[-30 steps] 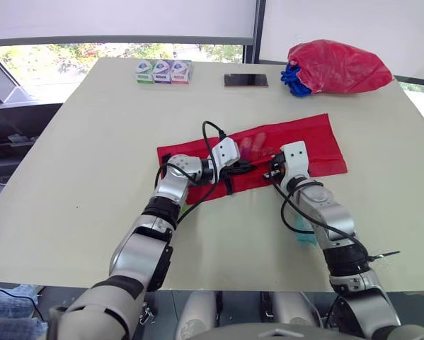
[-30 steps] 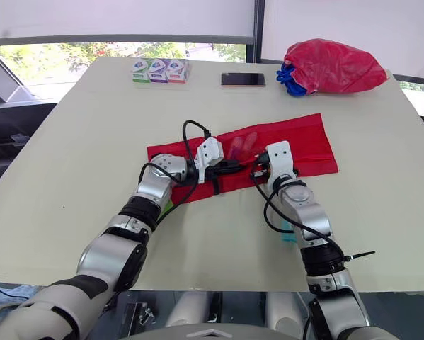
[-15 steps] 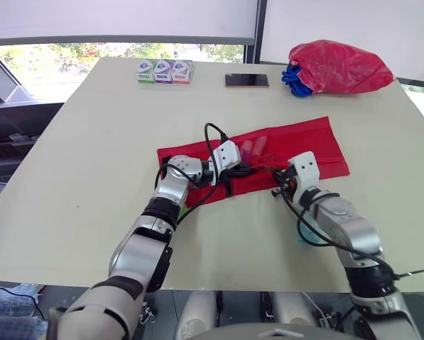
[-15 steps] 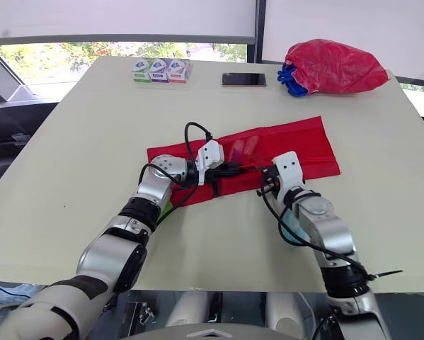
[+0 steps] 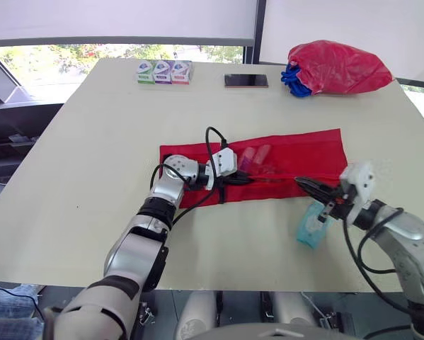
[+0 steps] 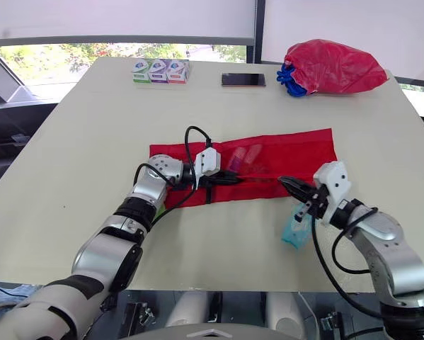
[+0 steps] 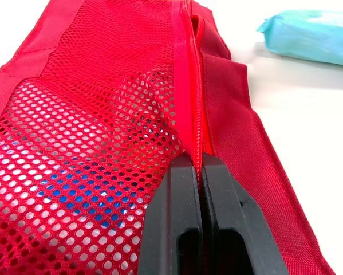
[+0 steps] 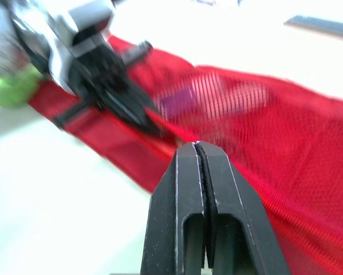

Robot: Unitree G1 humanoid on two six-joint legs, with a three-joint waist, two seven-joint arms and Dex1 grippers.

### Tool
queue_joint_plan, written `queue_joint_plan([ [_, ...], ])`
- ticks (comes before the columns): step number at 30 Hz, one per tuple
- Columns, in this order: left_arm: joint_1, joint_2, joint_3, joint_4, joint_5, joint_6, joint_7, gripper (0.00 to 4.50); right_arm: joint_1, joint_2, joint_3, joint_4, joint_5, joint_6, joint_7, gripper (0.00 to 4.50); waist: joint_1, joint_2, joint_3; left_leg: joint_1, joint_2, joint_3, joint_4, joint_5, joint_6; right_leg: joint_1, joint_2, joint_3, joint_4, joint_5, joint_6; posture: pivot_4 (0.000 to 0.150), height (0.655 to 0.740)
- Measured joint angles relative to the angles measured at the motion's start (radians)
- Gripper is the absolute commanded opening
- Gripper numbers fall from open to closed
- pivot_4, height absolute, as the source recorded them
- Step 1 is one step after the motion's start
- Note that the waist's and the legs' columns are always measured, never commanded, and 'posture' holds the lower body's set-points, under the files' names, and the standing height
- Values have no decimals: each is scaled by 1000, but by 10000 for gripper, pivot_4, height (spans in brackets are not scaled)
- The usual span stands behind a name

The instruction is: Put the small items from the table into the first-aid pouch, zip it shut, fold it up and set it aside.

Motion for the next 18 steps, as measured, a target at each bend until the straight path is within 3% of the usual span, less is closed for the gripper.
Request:
queue_joint_plan([
  [1,-11,3,0,22,2,-16,0,0,6,-23,-31,0,26,-2,24,5260,0,0,0,0,0,0,0,0,0,0,0,0,0,0,0,1500,7400],
  [2,-18,10,0,35,3,-26,0,0,10,-41,-58,1,44,-5,42,7487,0,0,0,0,0,0,0,0,0,0,0,0,0,0,0,1500,7400],
  [8,-52,33,7,74,0,-35,-5,0,52,-148,-154,66,66,-54,136,37214,0,0,0,0,0,1,0,0,0,0,0,1,0,0,0,1500,7400],
  [9,-52,39,11,74,-1,-35,-11,2938,55,-160,-169,81,66,-64,145,43325,-1,0,0,0,0,1,0,0,0,0,0,1,0,0,0,1500,7400],
  [12,-45,60,14,53,-8,-32,-29,13351,57,-175,-198,98,76,-75,163,45000,-1,0,0,0,1,1,0,0,0,0,1,1,0,0,0,1500,7400],
  [15,3,98,32,-9,-23,-16,-38,30231,70,-184,-234,95,124,-75,183,45000,0,0,0,0,2,1,0,0,0,0,1,1,0,0,0,1500,7400],
  [18,37,139,42,-41,-29,-5,-31,44051,89,-199,-251,91,149,-74,199,45000,1,0,0,1,2,1,1,0,0,0,0,1,1,0,0,1500,7400],
])
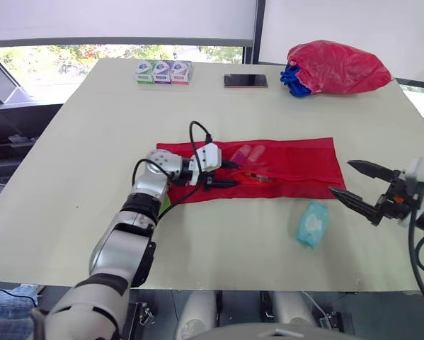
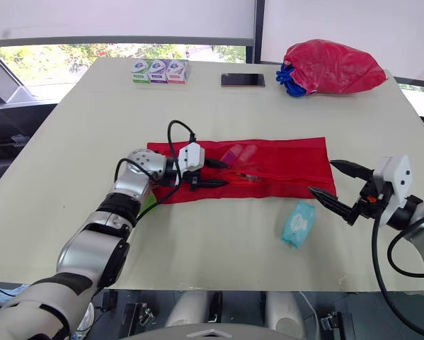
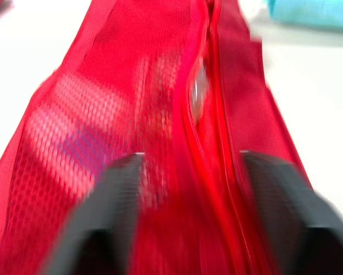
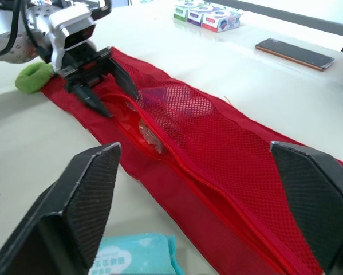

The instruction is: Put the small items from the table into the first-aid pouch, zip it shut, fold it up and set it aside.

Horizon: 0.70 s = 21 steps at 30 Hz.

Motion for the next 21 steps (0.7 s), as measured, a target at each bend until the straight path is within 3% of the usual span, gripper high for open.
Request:
queue_joint_plan([
  [4,57,41,30,-87,-21,42,23,44645,18,-8,-25,-14,40,1,17,45000,2,0,0,0,1,0,0,0,0,0,0,0,0,0,0,1500,7400],
  [9,100,21,31,-285,-63,162,66,44645,25,-16,-32,-16,58,-2,27,45000,19,0,0,0,1,0,1,0,0,0,0,0,0,0,0,1500,7400],
  [14,97,-51,4,-448,-53,284,173,44645,28,-28,-75,-18,90,-3,36,45000,26,0,0,0,0,0,1,0,0,1,0,0,0,0,0,1500,7400],
  [21,-12,-250,-122,-388,54,366,346,44645,64,-36,-115,-41,97,6,16,45000,24,0,0,0,-3,0,1,1,1,1,0,1,-1,0,0,1500,7400],
])
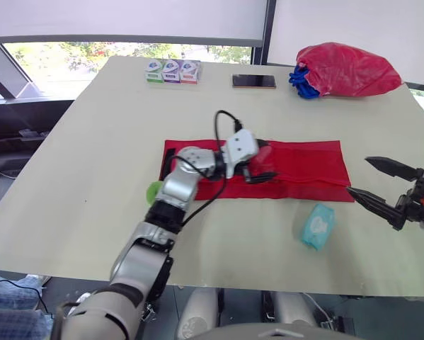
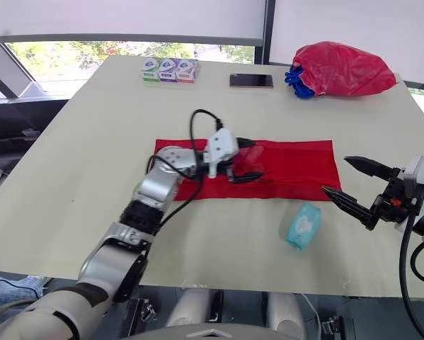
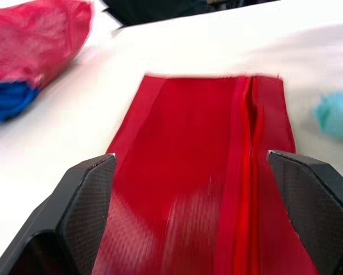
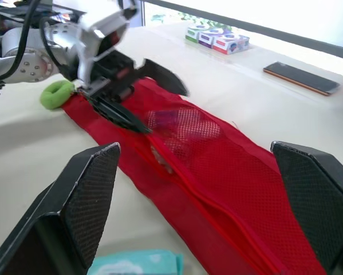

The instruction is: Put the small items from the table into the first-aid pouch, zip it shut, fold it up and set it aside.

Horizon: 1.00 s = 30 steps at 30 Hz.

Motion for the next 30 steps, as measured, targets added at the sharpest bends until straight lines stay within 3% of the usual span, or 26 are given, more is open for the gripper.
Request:
queue_joint_plan([
  [9,-212,-178,-68,471,113,-90,118,44645,41,4,-24,-35,-9,-4,-47,45000,0,0,0,0,1,1,0,0,0,0,1,2,-1,0,0,1500,7400],
  [16,-258,-248,-76,597,134,-172,132,44645,120,8,-60,-62,-11,-11,-43,45000,3,0,0,-2,0,0,0,0,1,-1,1,2,-2,0,0,1500,7400],
  [22,-242,-221,-75,546,135,-179,100,44645,158,5,-74,-59,-48,-41,-23,45000,-3,0,0,0,1,1,0,0,0,-1,1,3,-1,0,0,1500,7400],
  [30,20,43,-74,48,128,15,-5,44645,134,5,-72,-66,-26,-40,-40,45000,-9,3,-1,2,4,2,-2,0,0,-1,3,5,0,0,0,1500,7400],
])
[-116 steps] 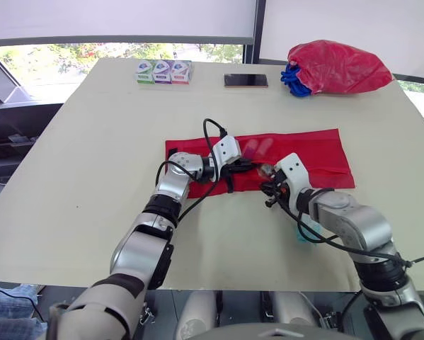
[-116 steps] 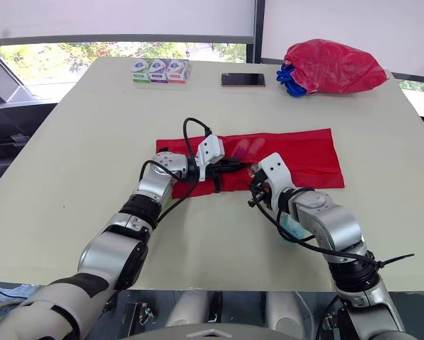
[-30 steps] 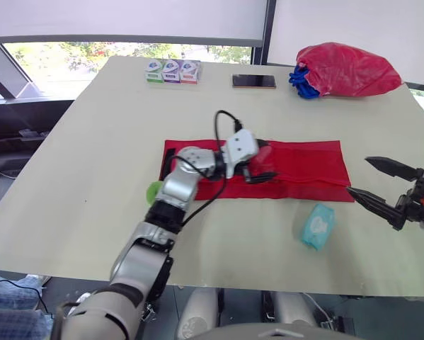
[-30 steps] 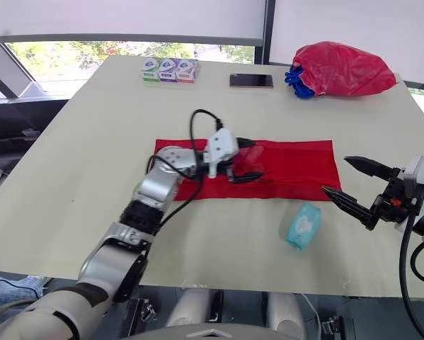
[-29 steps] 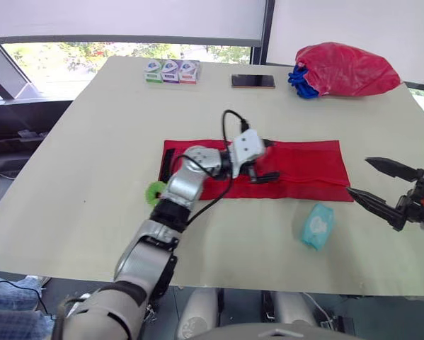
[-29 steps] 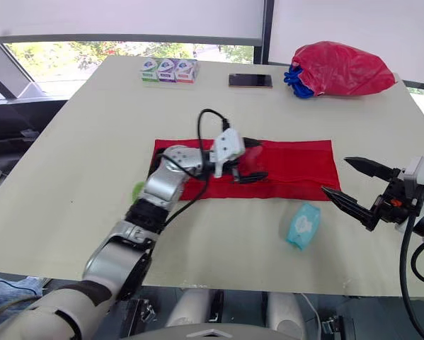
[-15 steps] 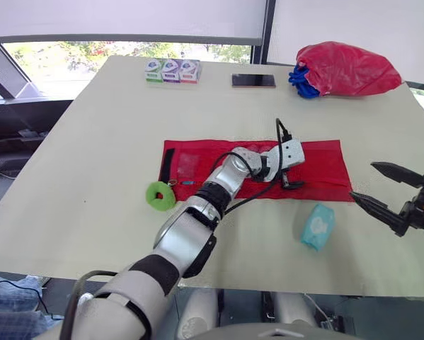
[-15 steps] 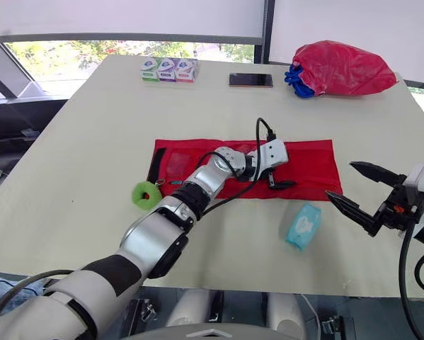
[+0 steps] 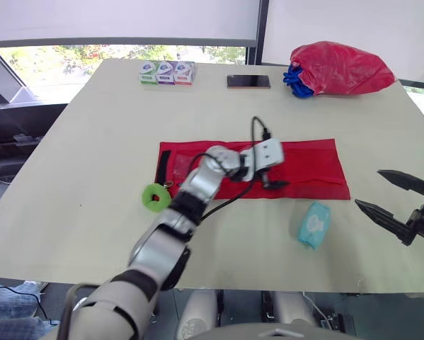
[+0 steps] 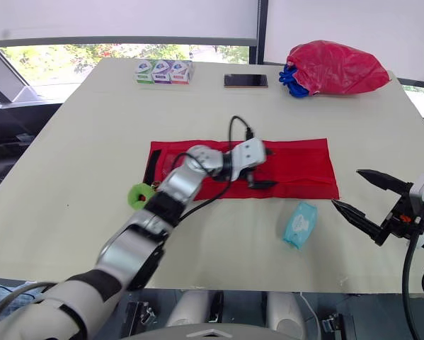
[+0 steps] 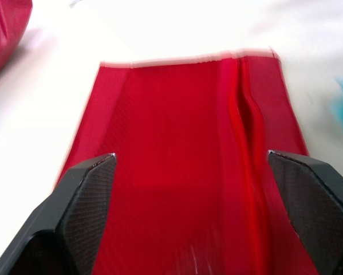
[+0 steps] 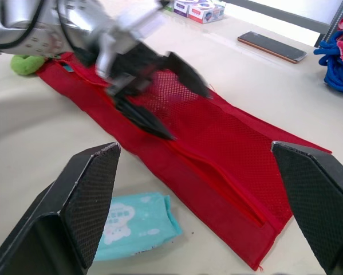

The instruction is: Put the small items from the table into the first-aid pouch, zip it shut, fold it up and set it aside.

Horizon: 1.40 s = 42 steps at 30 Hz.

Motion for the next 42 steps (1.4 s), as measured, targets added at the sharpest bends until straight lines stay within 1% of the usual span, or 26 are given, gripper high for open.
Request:
queue_joint_plan([
  [2,36,33,-2,-45,13,31,9,44645,-11,-2,0,-1,14,3,0,45000,12,0,0,-1,-1,-1,2,0,0,0,0,0,0,0,0,1500,7400],
  [7,39,39,-9,-78,30,56,46,44645,-28,-18,4,-4,21,11,11,45000,26,0,0,-2,-3,-2,2,1,2,2,0,2,-2,0,1,1500,7400],
  [8,39,37,-10,-78,34,57,56,39716,-28,-19,7,-4,20,11,23,45000,25,0,0,-2,-3,-2,2,1,2,2,0,2,-2,0,1,1500,7400],
  [10,39,37,-9,-77,33,58,72,32511,-28,-20,10,-4,20,11,35,45000,23,0,0,-2,-3,-3,2,1,1,2,0,1,-1,0,1,1500,7400],
  [11,39,37,-9,-76,33,58,77,27686,-28,-20,10,-4,21,11,42,45000,22,0,0,-2,-3,-3,2,1,1,2,0,0,-1,0,1,1500,7400],
  [12,38,37,-8,-76,31,60,81,25743,-29,-20,10,-4,22,11,50,45000,21,0,0,-2,-3,-3,2,1,1,2,1,0,-1,0,1,1500,7400],
  [13,39,38,-6,-76,28,65,83,19820,-30,-20,10,-4,22,11,53,45000,20,0,0,-1,-3,-3,2,1,1,2,1,0,-1,0,1,1500,7400],
  [14,39,40,-5,-78,22,71,83,17678,-35,-20,10,-4,23,11,58,45000,17,0,0,-1,-3,-3,2,1,1,2,1,1,-1,0,1,1500,7400],
  [15,40,45,0,-82,18,74,82,13112,-41,-20,10,-4,24,11,62,45000,13,0,0,-1,-3,-3,2,1,1,2,1,1,-1,0,1,1500,7400],
  [16,41,51,7,-93,8,76,81,10295,-43,-20,10,-4,24,10,65,45000,11,0,0,-1,-3,-3,2,1,1,2,1,1,-1,0,1,1500,7400],
  [18,73,84,29,-154,-11,109,75,107,-48,-20,12,-4,23,10,67,45000,5,0,0,0,-2,-2,1,1,1,2,1,2,-1,0,1,1500,7400],
  [20,107,109,36,-195,-21,135,71,107,-54,-19,19,-4,22,10,67,45000,2,1,0,0,-2,-2,1,1,1,2,1,2,0,0,1,1500,7400],
  [24,241,224,81,-387,-57,248,60,107,-57,-18,37,-6,22,8,65,45000,-10,1,0,1,0,-1,0,1,1,2,2,3,0,0,0,1500,7400],
  [25,241,232,92,-402,-57,267,58,107,-58,-17,43,-7,22,8,65,45000,-8,1,-1,1,0,-1,1,1,1,2,2,3,0,0,0,1500,7400],
  [26,275,265,114,-455,-63,295,56,107,-66,-16,50,-9,22,6,65,45000,-6,1,-1,1,0,-1,1,1,1,2,2,3,0,0,0,1500,7400],
  [29,322,321,149,-525,-79,341,58,107,-67,-16,51,-8,22,-4,67,45000,-14,1,-1,1,0,-1,0,1,1,2,2,4,0,0,0,1500,7400],
  [34,358,341,167,-580,-88,382,85,107,-85,-16,74,0,21,-11,70,45000,-9,1,-1,1,0,-1,1,1,1,2,1,3,0,0,0,1500,7400],
  [36,359,334,171,-594,-106,409,92,5957,-85,-15,81,3,19,-13,71,45000,-5,1,-1,1,0,-1,1,1,1,2,1,4,0,0,0,1500,7400],
  [37,358,329,172,-597,-116,418,94,7481,-85,-15,81,4,19,-13,70,45000,-3,1,-1,1,0,-1,1,1,1,2,1,4,0,0,0,1500,7400],
  [38,357,326,172,-601,-126,430,95,13151,-85,-15,81,5,19,-13,70,45000,-1,1,-1,1,0,-1,1,1,1,2,1,4,-1,0,0,1500,7400],
  [41,348,325,178,-606,-139,442,95,23554,-85,-14,81,5,19,-14,70,45000,4,1,-1,1,0,-1,0,1,1,2,2,3,0,0,0,1500,7400],
  [42,339,325,183,-606,-152,446,93,28139,-85,-13,81,5,19,-14,70,45000,6,1,-1,1,0,-1,0,1,1,2,2,3,0,0,0,1500,7400],
])
